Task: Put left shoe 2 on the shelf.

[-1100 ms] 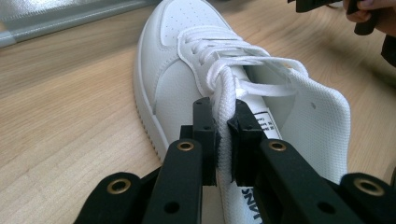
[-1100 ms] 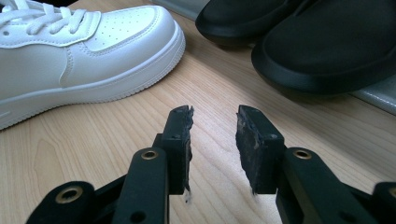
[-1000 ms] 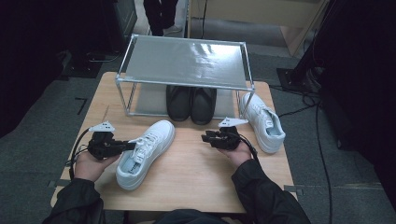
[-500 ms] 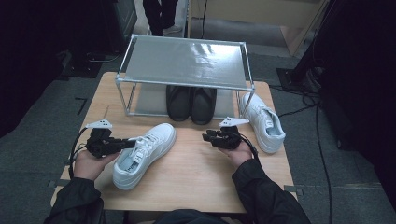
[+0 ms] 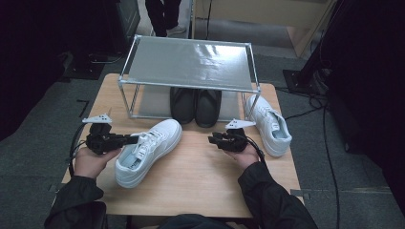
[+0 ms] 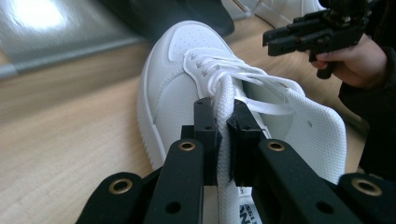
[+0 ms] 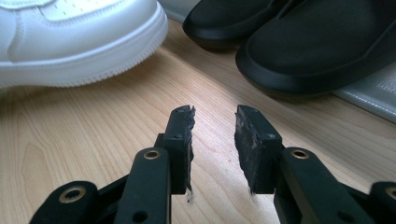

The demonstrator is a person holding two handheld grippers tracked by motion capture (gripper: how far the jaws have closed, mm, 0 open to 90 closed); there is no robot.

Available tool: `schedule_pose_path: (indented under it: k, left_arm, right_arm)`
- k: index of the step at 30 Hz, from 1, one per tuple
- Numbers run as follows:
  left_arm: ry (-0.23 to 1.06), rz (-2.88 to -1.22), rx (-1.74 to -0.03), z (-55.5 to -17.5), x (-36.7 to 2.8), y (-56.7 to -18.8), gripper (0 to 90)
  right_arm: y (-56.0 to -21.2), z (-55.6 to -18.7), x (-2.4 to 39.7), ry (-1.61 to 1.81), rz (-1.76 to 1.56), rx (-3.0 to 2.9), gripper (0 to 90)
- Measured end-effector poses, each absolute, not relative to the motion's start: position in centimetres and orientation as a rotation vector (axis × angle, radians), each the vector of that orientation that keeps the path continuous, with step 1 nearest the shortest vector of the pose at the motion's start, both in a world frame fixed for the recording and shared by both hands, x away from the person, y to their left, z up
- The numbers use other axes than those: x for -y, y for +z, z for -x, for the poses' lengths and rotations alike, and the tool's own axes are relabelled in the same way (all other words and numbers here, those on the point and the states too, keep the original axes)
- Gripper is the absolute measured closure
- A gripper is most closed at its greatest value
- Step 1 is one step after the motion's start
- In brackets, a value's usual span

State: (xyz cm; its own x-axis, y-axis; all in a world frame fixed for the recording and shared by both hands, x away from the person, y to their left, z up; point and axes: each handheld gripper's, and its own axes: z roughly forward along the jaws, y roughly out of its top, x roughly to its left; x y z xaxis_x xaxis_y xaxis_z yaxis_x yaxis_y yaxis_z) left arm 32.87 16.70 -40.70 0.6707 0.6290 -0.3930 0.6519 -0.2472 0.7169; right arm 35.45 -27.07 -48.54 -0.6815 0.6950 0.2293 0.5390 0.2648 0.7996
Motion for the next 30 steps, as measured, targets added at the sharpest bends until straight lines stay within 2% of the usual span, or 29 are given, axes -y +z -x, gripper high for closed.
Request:
schedule_pose_path:
  k: [30]
  left_arm:
    - [-0.021, -1.936, -0.944, -34.4, -16.9, -33.5, 85.0]
  right_arm:
    - [-48.8, -35.6, 27.2, 1.363, -1.187, -2.361, 66.9]
